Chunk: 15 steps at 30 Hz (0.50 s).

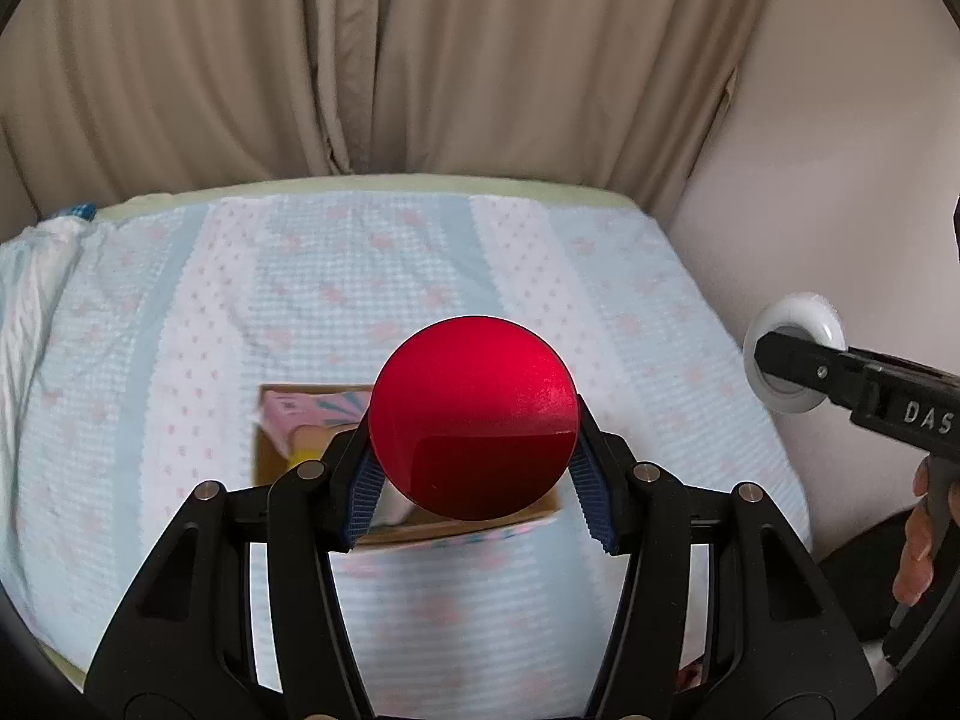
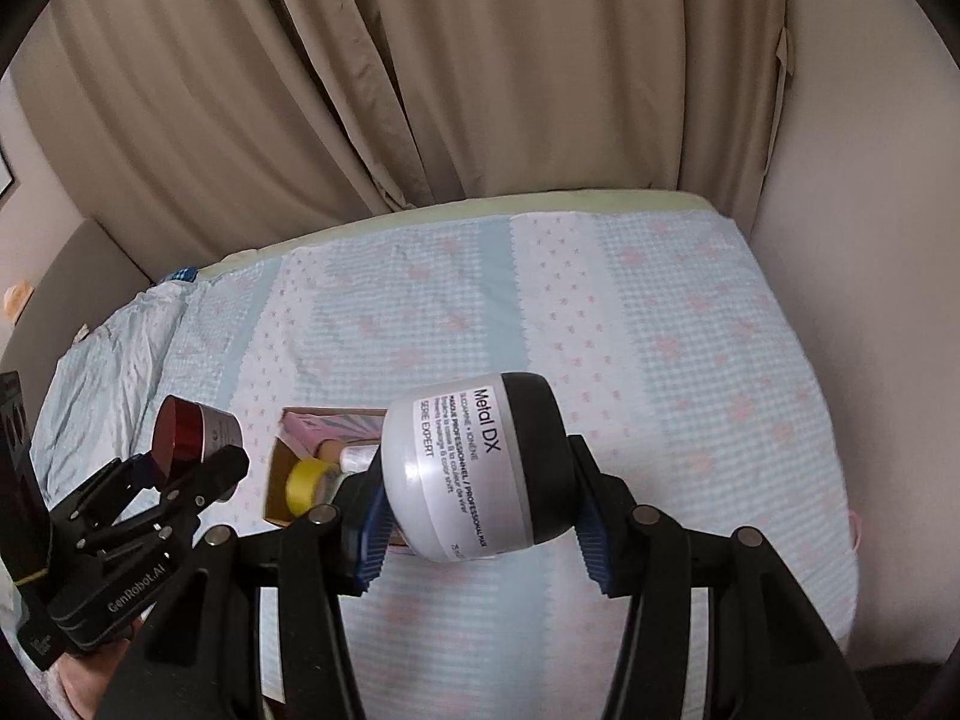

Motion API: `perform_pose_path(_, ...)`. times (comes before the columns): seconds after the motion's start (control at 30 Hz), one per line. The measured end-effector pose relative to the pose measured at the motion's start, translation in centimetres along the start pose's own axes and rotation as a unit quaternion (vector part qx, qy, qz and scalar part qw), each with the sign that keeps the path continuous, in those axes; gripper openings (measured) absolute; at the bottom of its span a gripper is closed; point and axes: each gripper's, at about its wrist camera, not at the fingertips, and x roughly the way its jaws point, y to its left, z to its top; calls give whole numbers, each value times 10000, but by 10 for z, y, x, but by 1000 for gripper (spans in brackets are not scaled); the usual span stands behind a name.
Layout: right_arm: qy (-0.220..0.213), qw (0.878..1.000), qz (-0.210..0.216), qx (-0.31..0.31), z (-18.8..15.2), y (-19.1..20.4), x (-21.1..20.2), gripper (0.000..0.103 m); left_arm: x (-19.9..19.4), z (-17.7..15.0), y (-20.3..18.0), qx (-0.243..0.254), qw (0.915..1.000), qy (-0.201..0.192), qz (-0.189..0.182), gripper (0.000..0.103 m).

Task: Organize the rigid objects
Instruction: 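Carry the red-lidded jar and Metal DX jar over the cardboard box with both tools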

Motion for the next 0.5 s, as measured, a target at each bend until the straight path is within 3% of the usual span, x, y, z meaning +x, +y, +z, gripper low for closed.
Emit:
perform_pose_path(0.27, 424, 9990, -84, 145, -8, 59, 57, 48, 37, -4, 65, 198, 9985, 499, -58, 51)
perform_pose_path(0.5, 944, 9952, -156, 190, -21, 74, 120, 48, 93, -8, 98, 179, 9952, 959, -50, 51)
